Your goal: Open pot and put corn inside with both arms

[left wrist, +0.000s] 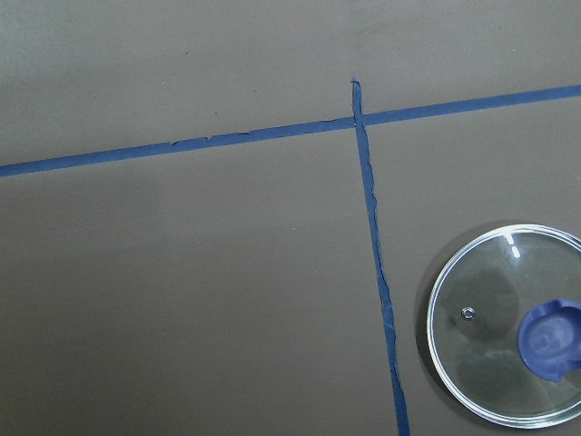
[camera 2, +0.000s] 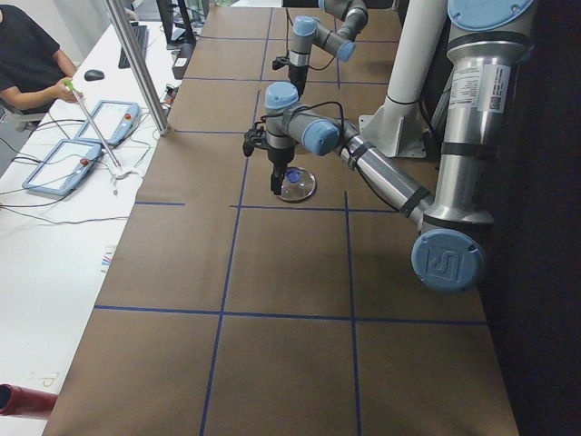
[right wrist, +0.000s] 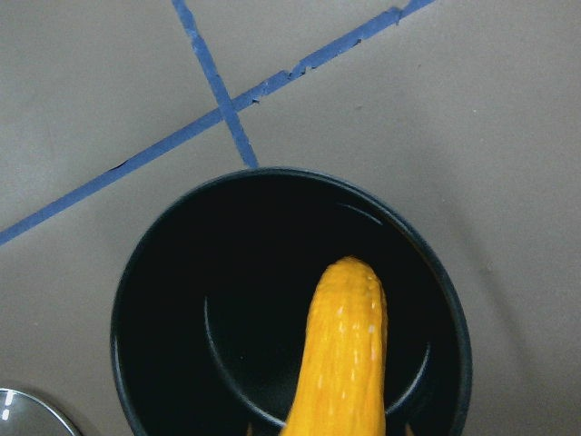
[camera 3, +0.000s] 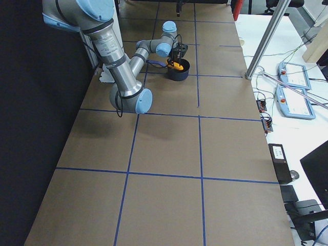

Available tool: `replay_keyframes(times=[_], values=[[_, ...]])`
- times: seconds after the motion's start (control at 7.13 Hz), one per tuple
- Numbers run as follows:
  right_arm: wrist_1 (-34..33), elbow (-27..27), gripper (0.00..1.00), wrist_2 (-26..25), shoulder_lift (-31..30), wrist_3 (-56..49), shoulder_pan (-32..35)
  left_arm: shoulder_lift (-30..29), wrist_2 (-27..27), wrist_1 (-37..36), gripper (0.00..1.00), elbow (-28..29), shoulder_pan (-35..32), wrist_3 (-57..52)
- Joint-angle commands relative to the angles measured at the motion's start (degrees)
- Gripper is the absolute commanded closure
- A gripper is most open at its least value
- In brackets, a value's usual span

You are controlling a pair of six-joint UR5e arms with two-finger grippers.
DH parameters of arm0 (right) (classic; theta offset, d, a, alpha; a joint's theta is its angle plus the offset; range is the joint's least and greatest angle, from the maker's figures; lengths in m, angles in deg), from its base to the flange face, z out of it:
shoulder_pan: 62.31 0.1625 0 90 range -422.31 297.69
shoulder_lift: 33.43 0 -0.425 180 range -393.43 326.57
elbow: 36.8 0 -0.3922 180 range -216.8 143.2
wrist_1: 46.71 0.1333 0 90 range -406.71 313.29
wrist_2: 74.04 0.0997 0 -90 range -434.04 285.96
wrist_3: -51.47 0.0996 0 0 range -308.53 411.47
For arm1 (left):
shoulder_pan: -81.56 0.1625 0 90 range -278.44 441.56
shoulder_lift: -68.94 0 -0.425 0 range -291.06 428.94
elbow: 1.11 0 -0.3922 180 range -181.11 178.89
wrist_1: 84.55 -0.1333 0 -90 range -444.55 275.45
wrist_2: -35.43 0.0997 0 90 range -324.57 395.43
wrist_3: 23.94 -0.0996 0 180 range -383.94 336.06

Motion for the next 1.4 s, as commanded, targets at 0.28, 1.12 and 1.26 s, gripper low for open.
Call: replay_keyframes(times=[0.28,1.12,1.26], values=[[-0.44,-16.11,0.0,14.12,-20.79,-14.74,12.65,4.55,-0.1,0.3,0.0,3.07,-5.55,-16.34],[-0.61,-7.85,0.0,31.05,-53.2,-95.47,55.19,4.21,-9.59,-3.02,0.0,21.9,-31.07,-52.78],[-0.7,-3.89,0.0,31.14,-53.04,-102.89,58.29,3.95,-9.69,-5.74,0.0,22.07,-31.52,-52.79]])
